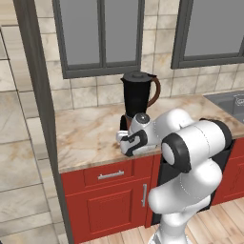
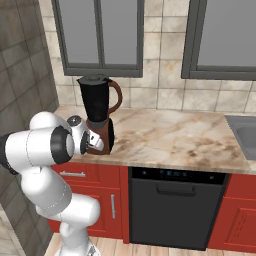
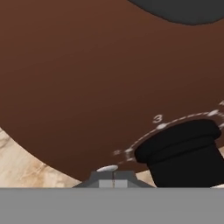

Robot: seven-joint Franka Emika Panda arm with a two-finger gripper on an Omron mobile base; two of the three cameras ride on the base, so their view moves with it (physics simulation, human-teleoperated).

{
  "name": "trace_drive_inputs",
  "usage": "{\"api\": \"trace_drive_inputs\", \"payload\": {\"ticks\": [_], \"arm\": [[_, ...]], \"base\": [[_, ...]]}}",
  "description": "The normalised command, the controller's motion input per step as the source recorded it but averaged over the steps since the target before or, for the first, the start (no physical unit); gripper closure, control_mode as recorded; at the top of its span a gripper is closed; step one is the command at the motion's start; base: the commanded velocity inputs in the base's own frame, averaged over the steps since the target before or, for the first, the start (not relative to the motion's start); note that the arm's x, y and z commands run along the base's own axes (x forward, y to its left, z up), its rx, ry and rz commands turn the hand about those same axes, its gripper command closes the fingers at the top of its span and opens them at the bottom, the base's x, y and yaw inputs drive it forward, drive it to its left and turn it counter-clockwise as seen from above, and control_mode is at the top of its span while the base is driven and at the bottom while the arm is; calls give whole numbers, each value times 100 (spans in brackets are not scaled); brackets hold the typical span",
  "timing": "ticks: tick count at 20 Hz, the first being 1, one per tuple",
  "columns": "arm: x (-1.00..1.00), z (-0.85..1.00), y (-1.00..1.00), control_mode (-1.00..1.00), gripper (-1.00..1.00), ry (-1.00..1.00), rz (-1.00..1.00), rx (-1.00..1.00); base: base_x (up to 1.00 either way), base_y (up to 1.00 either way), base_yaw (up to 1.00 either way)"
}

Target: Grab the lemon wedge and garlic from the fridge, place them in the blender, close the lid, and turn on the blender to create a marinade.

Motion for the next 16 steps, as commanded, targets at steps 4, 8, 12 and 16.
{"api": "trace_drive_inputs", "payload": {"ticks": [4, 8, 12, 16], "arm": [[0, -18, 0, -100, 100, 0, 0, -1], [-1, -31, 6, -100, 100, -6, 0, -6], [-13, -24, 16, -100, 100, -7, 0, -6], [-19, -27, 10, -100, 100, -2, 0, -3]], "base": [[0, 0, 0], [0, 0, 0], [0, 0, 0], [0, 0, 0]]}}
